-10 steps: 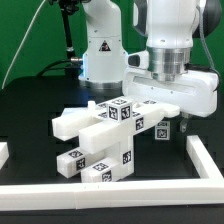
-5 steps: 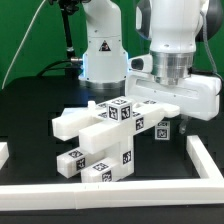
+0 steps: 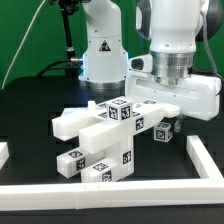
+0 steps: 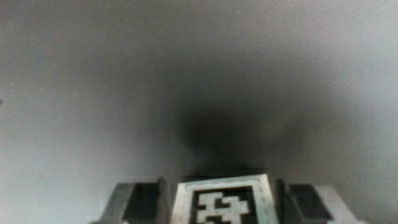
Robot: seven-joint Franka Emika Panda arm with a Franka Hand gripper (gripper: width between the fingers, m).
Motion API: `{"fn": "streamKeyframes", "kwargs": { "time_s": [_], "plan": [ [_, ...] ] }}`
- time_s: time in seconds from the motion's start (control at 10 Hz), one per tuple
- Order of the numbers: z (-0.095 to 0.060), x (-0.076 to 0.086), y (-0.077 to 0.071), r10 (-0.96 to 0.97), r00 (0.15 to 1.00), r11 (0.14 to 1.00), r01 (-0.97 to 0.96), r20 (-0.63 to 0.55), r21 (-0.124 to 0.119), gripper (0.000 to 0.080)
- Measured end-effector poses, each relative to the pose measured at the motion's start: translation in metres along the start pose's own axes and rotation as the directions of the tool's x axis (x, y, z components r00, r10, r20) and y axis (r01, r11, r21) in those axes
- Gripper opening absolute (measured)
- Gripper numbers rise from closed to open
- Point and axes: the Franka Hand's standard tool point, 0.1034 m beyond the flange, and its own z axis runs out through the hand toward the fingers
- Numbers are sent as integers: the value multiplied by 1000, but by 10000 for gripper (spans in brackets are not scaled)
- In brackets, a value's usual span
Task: Assemble chair
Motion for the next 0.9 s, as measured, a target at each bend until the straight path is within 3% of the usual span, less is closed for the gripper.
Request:
{"fn": "streamKeyframes", "kwargs": {
  "time_s": [0.4,0.5,0.6,0.8,0.9],
  "plan": [
    [-2,-3,-2,0,1000,1000,0,5,-1,282],
    [-16,-16,-6,-16,1000,1000,16,27,2,282],
    [-33,-23,-4,-19,999,999,18,31,26,282],
    [-64,-38,3,-17,997,999,14,79,36,282],
    [-88,-32,6,-31,995,998,25,98,57,282]
  ]
}}
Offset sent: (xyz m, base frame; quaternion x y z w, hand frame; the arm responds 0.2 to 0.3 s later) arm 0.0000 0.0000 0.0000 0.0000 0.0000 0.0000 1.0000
